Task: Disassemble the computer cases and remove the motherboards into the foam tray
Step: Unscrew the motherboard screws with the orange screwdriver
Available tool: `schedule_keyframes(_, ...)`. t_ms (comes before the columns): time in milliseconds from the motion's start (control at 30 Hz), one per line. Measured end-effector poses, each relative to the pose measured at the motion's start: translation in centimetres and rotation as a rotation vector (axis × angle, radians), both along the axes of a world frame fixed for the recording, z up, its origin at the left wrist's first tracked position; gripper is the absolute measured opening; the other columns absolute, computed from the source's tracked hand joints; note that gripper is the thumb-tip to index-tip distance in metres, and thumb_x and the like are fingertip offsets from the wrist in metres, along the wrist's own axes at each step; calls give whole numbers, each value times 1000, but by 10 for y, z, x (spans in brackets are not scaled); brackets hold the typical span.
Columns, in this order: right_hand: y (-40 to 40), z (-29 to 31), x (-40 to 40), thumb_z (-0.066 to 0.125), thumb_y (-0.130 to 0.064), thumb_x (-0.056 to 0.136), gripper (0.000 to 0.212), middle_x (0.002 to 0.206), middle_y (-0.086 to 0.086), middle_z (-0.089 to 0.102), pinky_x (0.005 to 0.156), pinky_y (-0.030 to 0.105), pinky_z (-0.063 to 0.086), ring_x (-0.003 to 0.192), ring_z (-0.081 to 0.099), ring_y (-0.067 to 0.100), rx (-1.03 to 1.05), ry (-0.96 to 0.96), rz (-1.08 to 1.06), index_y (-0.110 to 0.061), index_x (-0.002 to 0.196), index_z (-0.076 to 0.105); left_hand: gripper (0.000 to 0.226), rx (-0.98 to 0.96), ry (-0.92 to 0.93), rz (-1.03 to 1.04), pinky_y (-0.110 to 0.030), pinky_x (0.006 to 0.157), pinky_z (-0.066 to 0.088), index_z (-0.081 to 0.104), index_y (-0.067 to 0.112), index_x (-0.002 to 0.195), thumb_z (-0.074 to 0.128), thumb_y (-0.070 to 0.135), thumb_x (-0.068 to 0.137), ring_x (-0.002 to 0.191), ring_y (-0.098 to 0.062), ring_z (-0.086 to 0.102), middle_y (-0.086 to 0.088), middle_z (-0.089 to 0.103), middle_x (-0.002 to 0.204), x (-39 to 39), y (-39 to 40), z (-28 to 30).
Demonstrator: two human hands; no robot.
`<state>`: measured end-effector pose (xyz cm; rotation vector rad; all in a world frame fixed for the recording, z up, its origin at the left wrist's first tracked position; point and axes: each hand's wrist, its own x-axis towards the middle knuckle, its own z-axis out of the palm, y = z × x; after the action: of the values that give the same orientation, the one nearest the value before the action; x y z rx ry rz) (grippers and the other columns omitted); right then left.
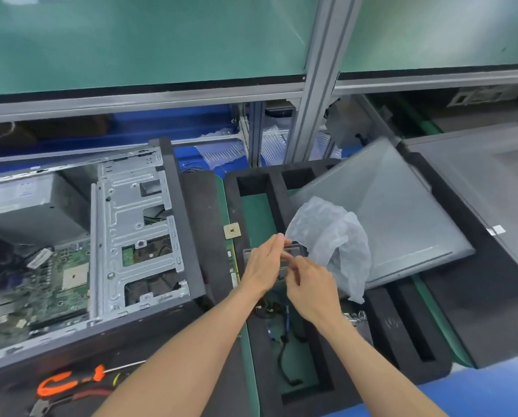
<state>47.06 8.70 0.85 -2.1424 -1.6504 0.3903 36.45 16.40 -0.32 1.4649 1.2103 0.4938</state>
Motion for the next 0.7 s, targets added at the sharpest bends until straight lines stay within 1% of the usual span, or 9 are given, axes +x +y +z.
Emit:
schedule_keyframes(33, 1, 1, 0, 54, -19, 90, 8, 82, -3, 67, 59, 34, 41, 71, 61, 25, -1, 2, -20, -19, 92, 62, 44, -8, -19, -5, -5, 83, 33, 63, 38, 118, 22, 48, 107, 98, 14, 57, 15, 76, 100, -2, -4, 4)
schedule_keyframes(100, 2, 4, -1, 55, -18, 88, 14, 84, -3, 70, 61, 34, 42, 74, 63, 24, 13, -3, -69, -20, 97, 65, 46, 14, -45, -25, -21, 105, 29, 56, 44, 130, 17, 50, 107, 124, 3, 48, 12, 68, 127, -7, -11, 12)
schedule_keyframes(167, 3, 10, -2, 58, -16, 87, 17, 85, -4, 72, 62, 32, 39, 76, 64, 23, 59, -2, -127, -20, 101, 68, 50, -5, -72, -45, -33, 121, 11, 42, 46, 145, 13, 55, 105, 143, 2, 24, 12, 42, 154, -11, -18, 26)
schedule_keyframes(233, 7, 19, -4, 59, -13, 86, 20, 80, -5, 70, 62, 33, 41, 72, 63, 22, 116, 42, -170, -19, 103, 67, 52, -56, -135, -69, -34, 123, 2, 28, 50, 151, 12, 62, 103, 145, 5, 10, 18, 20, 163, -18, -25, 43)
schedule_keyframes(367, 30, 48, -31, 56, -10, 86, 20, 61, -10, 59, 56, 31, 35, 57, 55, 17, 269, 119, -151, -20, 100, 65, 53, 12, -252, -77, -28, 121, 10, 23, 59, 149, 14, 71, 98, 146, 7, 18, 30, 19, 160, -52, -31, 87)
schedule_keyframes(467, 49, 76, -70, 58, -8, 87, 13, 62, -2, 61, 59, 39, 43, 59, 57, 24, 375, 200, -69, -19, 94, 63, 51, 165, -236, -19, -24, 116, 24, 37, 50, 146, 20, 63, 101, 139, 6, 37, 21, 45, 150, -88, -27, 117)
schedule_keyframes(533, 58, 93, -100, 62, -3, 87, 16, 64, 0, 62, 59, 41, 46, 59, 57, 24, 455, 237, -10, -18, 92, 62, 48, 240, -252, 34, -31, 115, 35, 47, 42, 142, 25, 56, 102, 131, 1, 49, 14, 57, 141, -118, -22, 135)
schedule_keyframes(600, 65, 106, -133, 61, 0, 85, 19, 63, -2, 61, 57, 39, 46, 57, 57, 22, 517, 273, 65, -17, 94, 63, 44, 296, -260, 94, -41, 112, 41, 53, 39, 138, 30, 53, 103, 128, -3, 53, 12, 60, 137, -152, -16, 150)
schedule_keyframes(700, 74, 115, -185, 59, 1, 86, 17, 60, -5, 57, 55, 35, 43, 53, 51, 17, 577, 297, 219, -14, 94, 65, 39, 392, -164, 285, -43, 103, 49, 66, 29, 122, 41, 47, 99, 114, -5, 63, 12, 70, 120, -216, -3, 159)
